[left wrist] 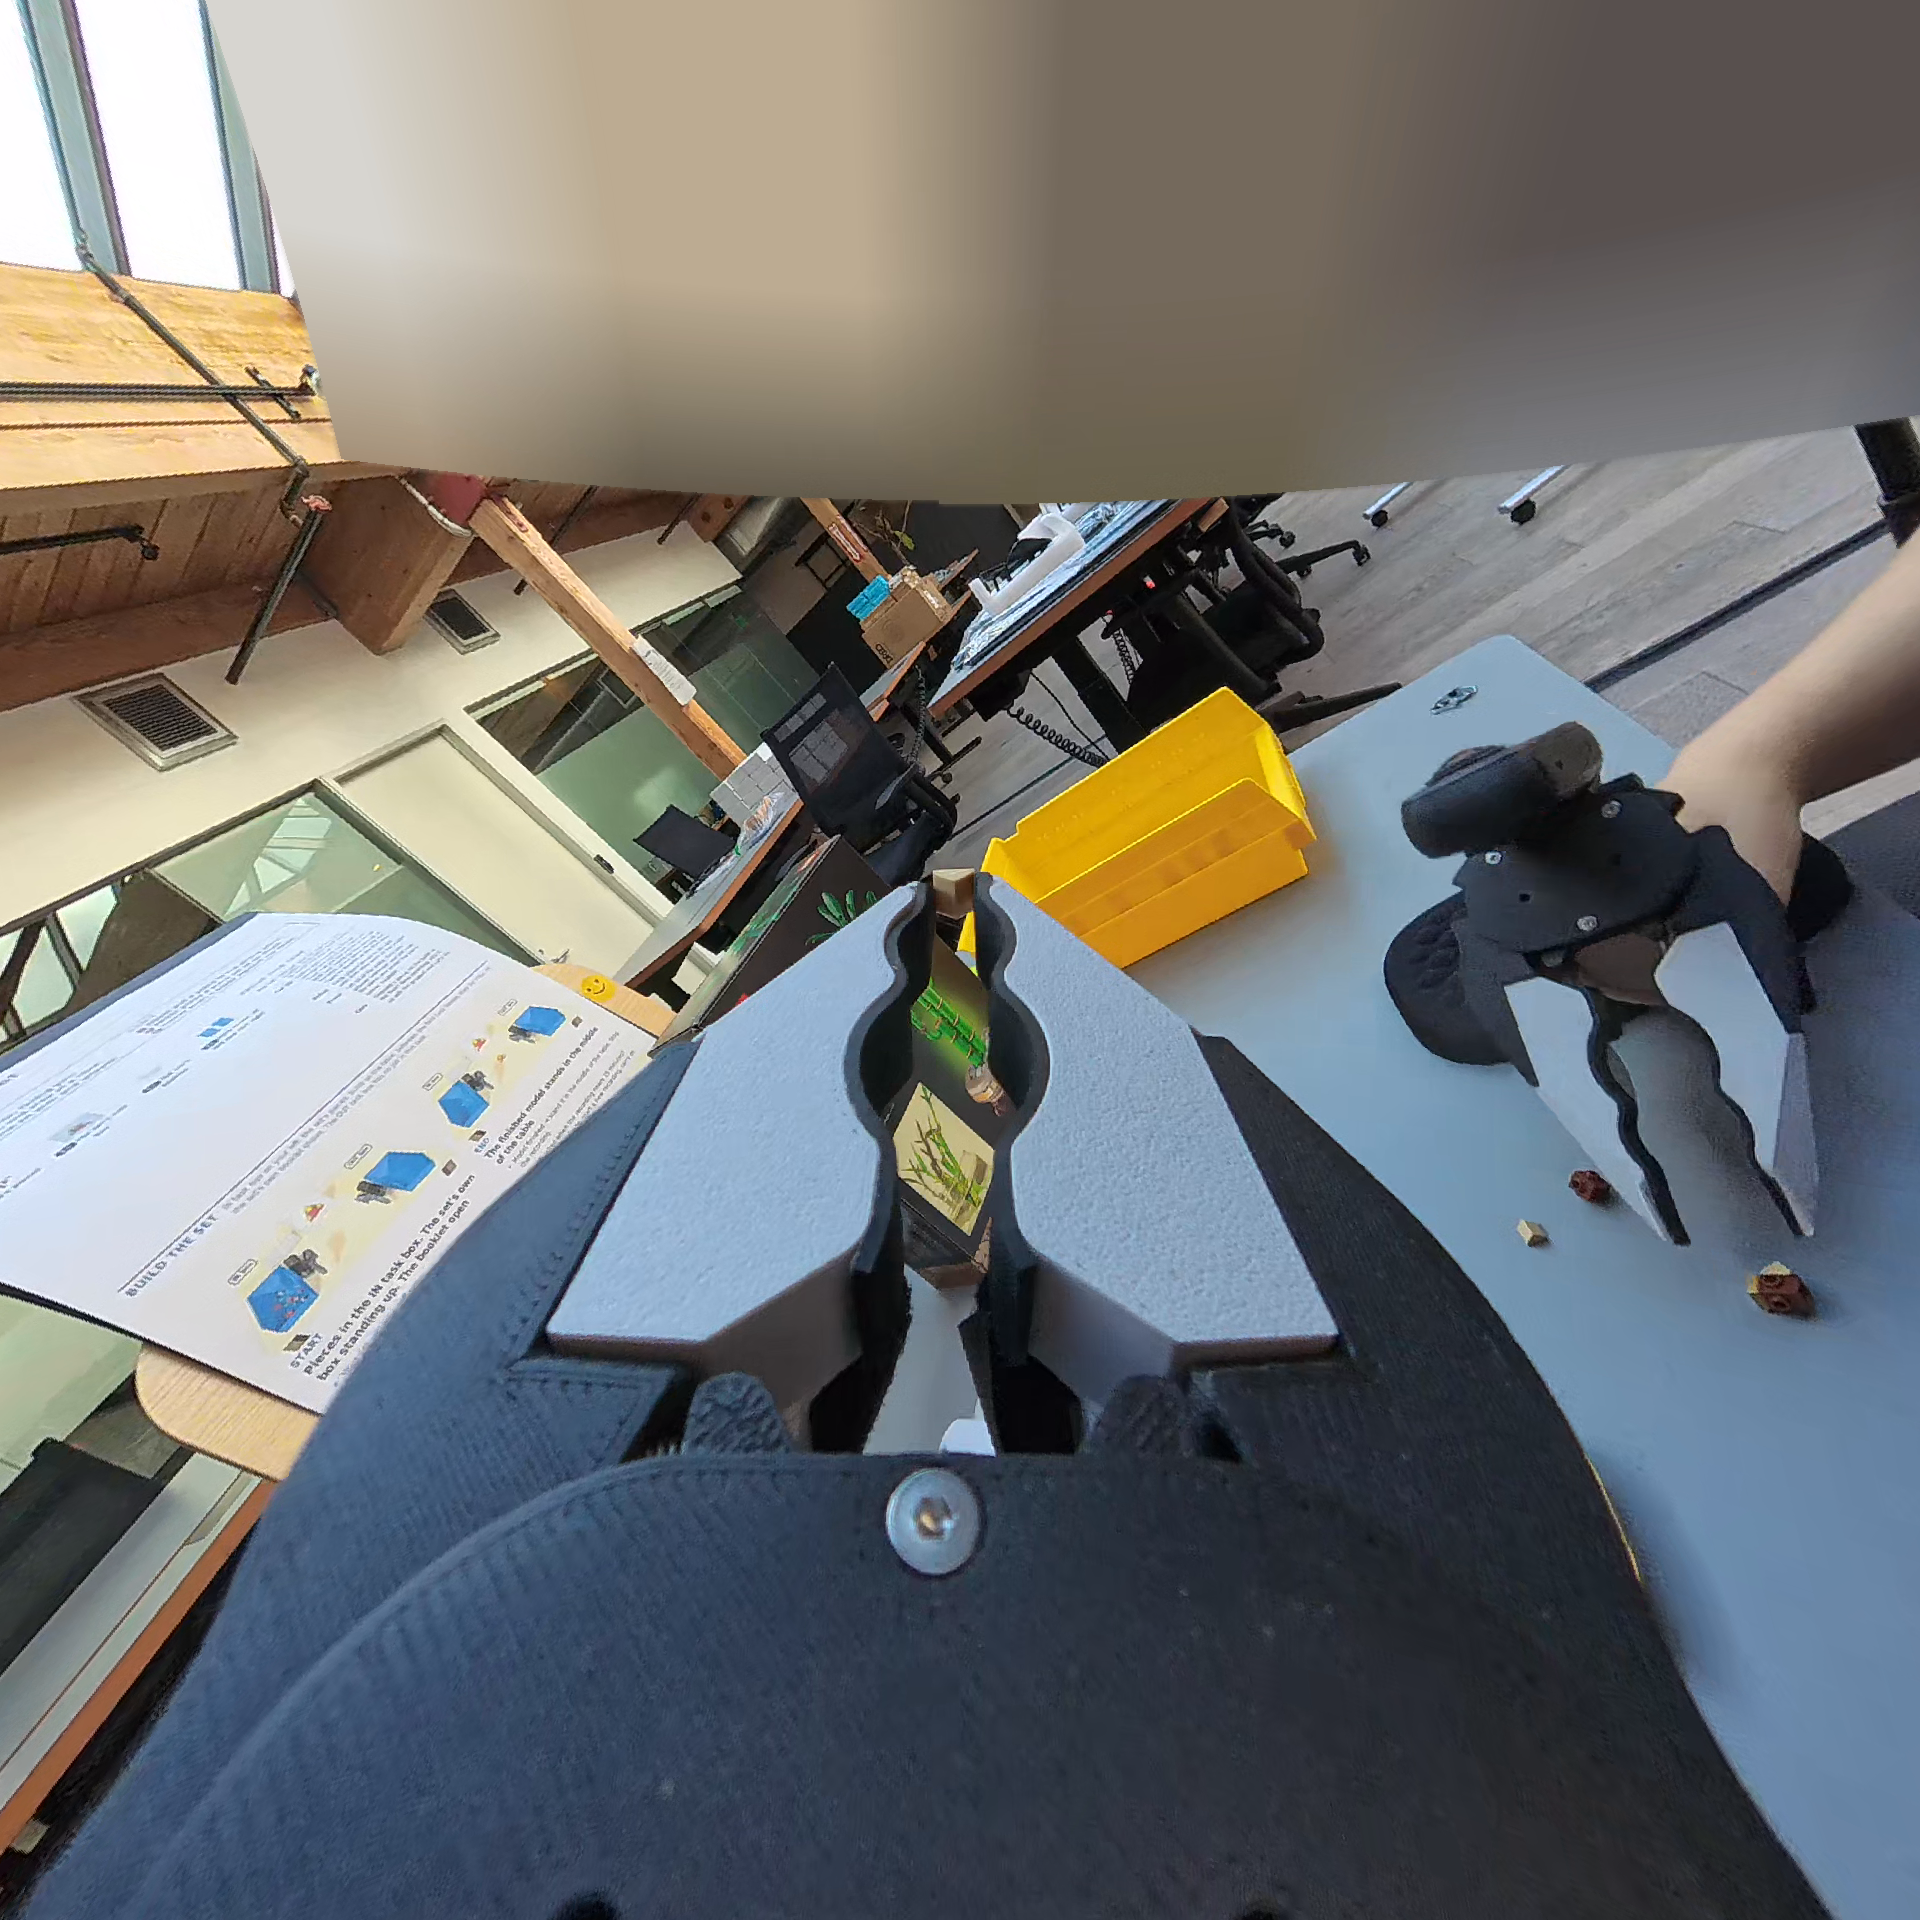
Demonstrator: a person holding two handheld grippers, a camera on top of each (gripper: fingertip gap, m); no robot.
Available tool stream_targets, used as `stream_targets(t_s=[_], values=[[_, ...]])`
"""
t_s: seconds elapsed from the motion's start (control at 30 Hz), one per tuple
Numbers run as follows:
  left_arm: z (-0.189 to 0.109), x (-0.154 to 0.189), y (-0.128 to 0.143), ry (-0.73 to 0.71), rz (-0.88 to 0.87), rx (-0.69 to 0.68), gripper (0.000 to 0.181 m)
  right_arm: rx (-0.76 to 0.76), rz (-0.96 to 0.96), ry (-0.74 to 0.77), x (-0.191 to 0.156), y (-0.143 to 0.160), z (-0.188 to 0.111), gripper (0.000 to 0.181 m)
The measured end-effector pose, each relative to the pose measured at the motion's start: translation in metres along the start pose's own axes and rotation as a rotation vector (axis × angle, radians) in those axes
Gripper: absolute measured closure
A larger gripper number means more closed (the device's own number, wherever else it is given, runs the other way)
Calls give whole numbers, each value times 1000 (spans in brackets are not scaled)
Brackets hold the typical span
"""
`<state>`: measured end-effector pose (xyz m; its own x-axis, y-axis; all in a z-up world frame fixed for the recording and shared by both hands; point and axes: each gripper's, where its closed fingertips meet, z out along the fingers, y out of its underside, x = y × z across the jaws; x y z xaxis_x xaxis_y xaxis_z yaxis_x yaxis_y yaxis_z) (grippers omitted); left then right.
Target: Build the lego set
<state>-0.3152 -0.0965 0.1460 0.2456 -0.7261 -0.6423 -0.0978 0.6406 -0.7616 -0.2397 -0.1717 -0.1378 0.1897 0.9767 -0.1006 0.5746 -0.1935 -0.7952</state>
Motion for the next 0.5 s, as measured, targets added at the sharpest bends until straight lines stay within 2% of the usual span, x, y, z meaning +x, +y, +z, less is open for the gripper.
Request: stream_targets(t_s=[0.13,0.27,0.5], values=[[3,3,1,14,-1,0,176,-51,1,62,2,6,10,157],[5,6,2,26,-3,-7,176,-114,-11,45,-2,15,19,158],[4,5,3,30,-10,-11,177,-87,19,35,-3,13,19,160]])
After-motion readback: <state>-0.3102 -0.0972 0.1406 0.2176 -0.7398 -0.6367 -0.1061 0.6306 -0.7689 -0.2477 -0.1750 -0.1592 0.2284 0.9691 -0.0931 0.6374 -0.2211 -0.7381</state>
